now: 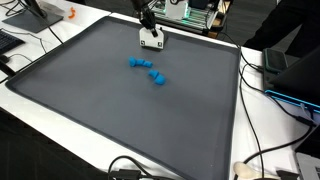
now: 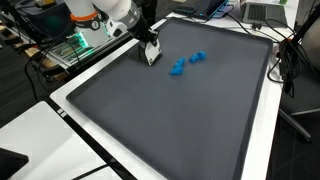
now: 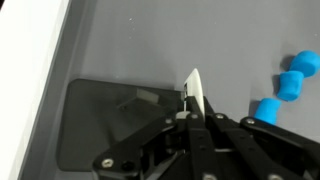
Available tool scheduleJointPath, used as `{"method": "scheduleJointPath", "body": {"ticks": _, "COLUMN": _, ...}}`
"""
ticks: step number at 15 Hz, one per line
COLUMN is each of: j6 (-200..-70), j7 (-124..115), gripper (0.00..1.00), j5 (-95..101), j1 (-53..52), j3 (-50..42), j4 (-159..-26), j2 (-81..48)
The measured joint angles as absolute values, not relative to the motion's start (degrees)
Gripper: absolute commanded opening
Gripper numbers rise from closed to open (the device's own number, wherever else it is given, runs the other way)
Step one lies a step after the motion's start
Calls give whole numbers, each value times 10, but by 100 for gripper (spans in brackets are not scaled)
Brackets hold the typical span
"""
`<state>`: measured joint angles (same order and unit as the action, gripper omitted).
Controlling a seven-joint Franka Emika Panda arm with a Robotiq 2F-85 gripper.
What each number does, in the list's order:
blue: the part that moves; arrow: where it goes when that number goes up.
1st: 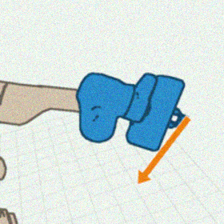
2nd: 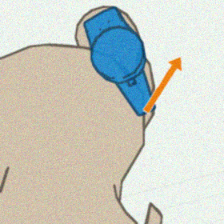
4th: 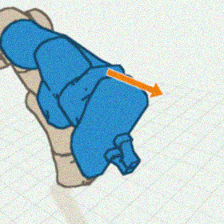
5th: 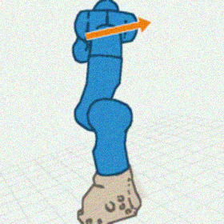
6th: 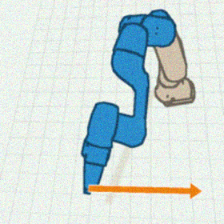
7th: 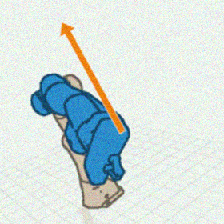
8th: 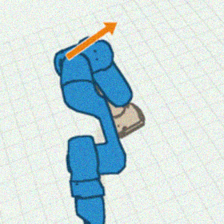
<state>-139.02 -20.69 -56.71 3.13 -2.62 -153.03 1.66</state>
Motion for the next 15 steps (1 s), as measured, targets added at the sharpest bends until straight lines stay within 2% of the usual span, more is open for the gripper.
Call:
{"method": "scheduleJointPath", "body": {"ticks": 6, "j6": -1390, "j7": -207, "gripper": 1, "j5": -567, "j1": 31, "j3": -26, "j4": -1530, "j2": 15}}
{"method": "scheduleJointPath", "body": {"ticks": 7, "j6": -1390, "j7": -207, "gripper": 28, "j5": -567, "j1": 31, "j3": -26, "j4": -1530, "j2": 15}}
{"method": "scheduleJointPath", "body": {"ticks": 9, "j6": -1390, "j7": -207, "gripper": 36, "j5": -567, "j1": 31, "j3": -26, "j4": -1530, "j2": 15}}
{"method": "scheduleJointPath", "body": {"ticks": 15, "j6": -1390, "j7": -207, "gripper": 83, "j5": -567, "j1": 32, "j3": -26, "j4": -1531, "j2": 15}}
